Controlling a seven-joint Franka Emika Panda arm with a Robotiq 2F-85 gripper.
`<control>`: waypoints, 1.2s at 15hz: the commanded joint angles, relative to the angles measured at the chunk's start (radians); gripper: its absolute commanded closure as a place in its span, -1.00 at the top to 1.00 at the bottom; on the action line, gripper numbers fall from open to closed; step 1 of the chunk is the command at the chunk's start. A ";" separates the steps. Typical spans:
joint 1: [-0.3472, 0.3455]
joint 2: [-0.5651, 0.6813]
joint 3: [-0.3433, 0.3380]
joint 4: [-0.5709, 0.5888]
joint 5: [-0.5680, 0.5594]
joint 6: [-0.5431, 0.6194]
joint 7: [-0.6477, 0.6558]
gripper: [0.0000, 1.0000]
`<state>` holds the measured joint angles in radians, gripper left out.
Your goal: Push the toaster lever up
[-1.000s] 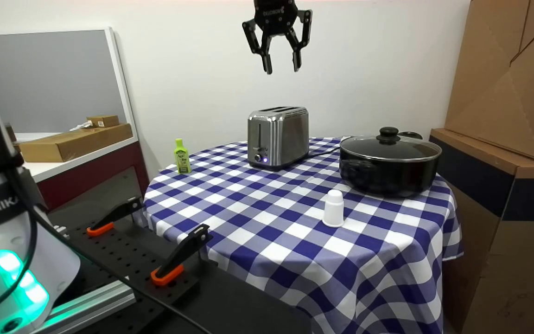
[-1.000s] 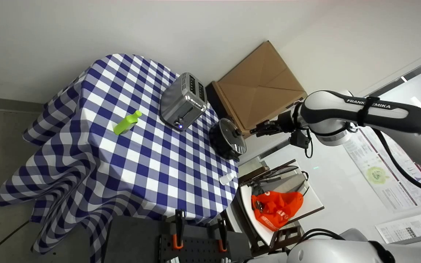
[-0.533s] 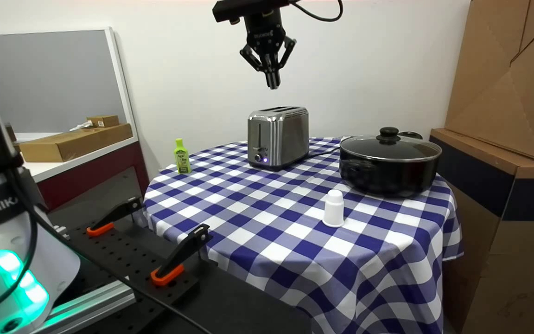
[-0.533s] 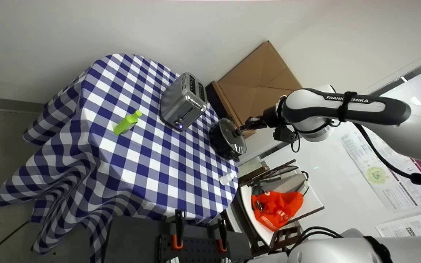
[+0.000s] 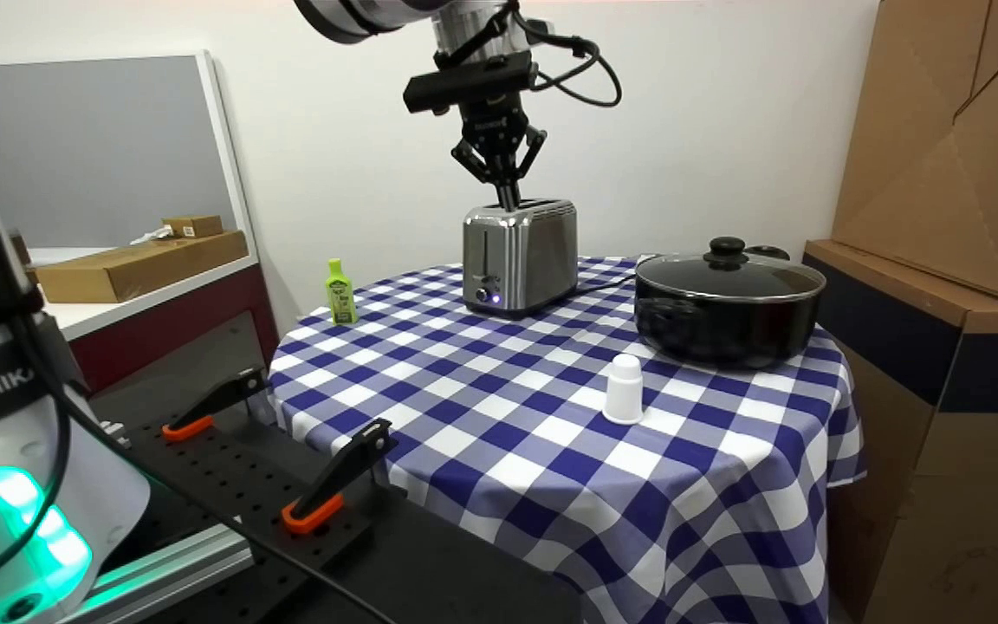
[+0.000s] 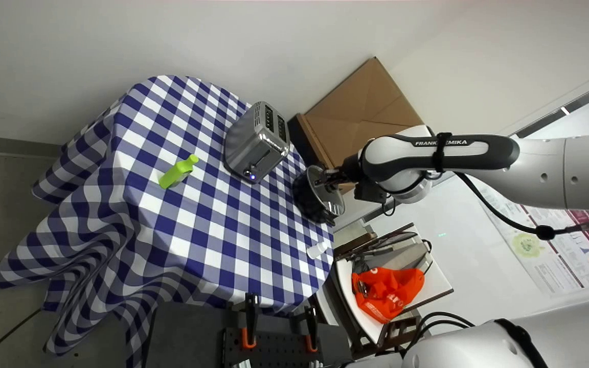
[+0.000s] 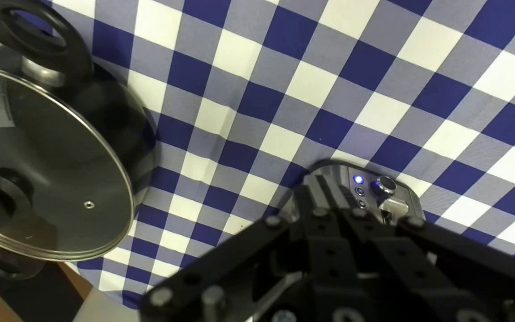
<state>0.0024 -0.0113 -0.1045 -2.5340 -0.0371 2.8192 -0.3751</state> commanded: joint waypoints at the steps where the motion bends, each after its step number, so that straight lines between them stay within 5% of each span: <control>1: -0.008 0.094 0.038 0.019 -0.060 0.090 0.072 -0.99; 6: 0.022 0.213 0.031 0.045 -0.223 0.200 0.189 -0.99; 11: 0.162 0.338 -0.109 0.106 -0.395 0.298 0.318 -0.99; 18: 0.372 0.511 -0.268 0.184 -0.399 0.408 0.370 -0.99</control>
<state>0.2871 0.4150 -0.3024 -2.3968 -0.4253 3.1693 -0.0440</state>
